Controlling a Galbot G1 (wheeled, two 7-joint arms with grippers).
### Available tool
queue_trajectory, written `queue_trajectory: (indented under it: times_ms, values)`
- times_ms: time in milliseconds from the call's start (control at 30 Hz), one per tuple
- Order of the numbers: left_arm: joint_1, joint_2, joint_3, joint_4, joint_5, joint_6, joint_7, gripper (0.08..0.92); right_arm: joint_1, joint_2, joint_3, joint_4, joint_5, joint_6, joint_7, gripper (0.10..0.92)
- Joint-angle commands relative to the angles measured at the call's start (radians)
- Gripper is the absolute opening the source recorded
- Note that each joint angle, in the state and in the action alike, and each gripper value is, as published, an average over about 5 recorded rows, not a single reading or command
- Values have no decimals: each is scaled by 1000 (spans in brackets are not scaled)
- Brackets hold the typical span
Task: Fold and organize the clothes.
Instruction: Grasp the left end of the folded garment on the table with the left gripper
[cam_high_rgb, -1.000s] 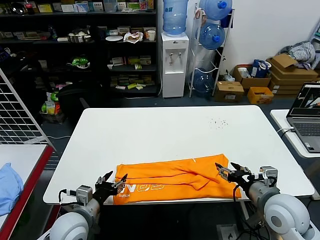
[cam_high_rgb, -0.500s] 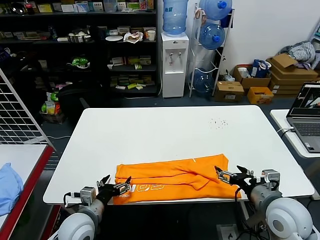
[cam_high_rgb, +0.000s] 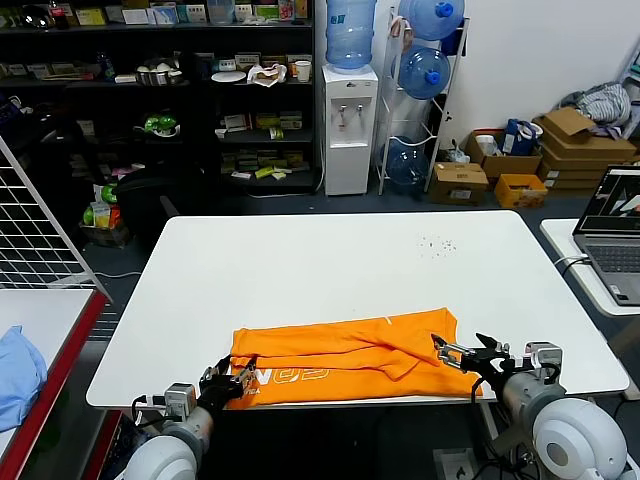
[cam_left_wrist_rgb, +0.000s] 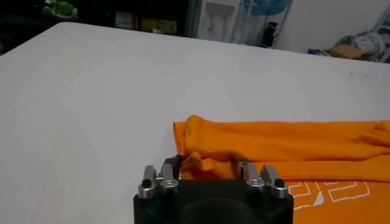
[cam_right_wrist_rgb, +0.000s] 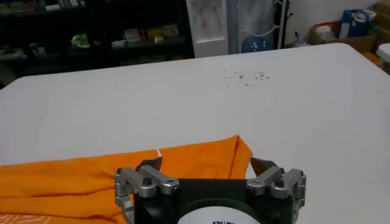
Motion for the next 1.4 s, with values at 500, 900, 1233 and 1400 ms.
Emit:
queue_trajectory:
  times_ms: [500, 900, 1233, 1400]
  values:
    - [1, -51, 1, 21, 25, -16, 1, 126, -5, 11, -3, -12, -15, 6, -9, 921]
    - [-11, -28, -6, 11, 29, -23, -3, 108, 14, 19, -28, -22, -22, 12, -7, 921]
    - [-9, 39, -31, -1, 19, -24, -4, 108, 25, 21, -39, -23, -25, 15, -6, 921]
    - [-7, 52, -40, 6, 15, -26, -4, 108, 33, 27, -53, -22, -29, 15, -5, 921]
